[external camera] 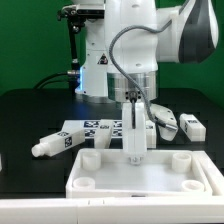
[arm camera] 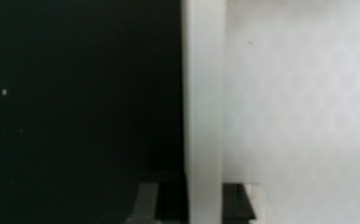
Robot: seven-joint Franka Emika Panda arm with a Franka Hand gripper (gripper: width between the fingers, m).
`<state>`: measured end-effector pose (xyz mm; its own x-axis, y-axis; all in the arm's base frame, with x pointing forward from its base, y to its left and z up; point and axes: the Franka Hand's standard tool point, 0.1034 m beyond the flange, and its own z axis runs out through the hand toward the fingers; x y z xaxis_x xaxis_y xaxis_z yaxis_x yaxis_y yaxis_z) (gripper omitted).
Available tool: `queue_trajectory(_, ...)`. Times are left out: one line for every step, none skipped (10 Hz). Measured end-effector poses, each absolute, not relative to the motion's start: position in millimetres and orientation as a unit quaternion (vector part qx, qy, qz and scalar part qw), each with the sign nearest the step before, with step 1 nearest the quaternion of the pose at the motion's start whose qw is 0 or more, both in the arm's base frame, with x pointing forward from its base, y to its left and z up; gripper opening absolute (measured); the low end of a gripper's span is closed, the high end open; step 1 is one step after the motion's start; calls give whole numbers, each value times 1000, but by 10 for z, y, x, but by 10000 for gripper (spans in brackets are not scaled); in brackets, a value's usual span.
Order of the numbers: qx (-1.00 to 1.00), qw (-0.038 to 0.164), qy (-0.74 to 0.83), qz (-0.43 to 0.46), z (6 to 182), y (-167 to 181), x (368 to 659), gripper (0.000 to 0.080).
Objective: Assemble desk
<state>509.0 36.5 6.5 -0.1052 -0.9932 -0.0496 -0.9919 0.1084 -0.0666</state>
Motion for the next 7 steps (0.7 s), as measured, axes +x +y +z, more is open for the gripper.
queue_trajectory(-668,41,743,-8,64,367,5089,116)
queue_trajectory(-671,40,740,-7,63,369,5087,116)
queue_trajectory(-692,38,721,-1,58,398,5079,320)
queue_trajectory(-714,34,699,7,63,466,5088,478)
queue_trajectory(-727,33,685,22,120,518,5079,478)
queue_trajectory(-727,40,685,33,260,531,5068,606)
queue_trajectory(-735,45,675,44,395,576,5044,606)
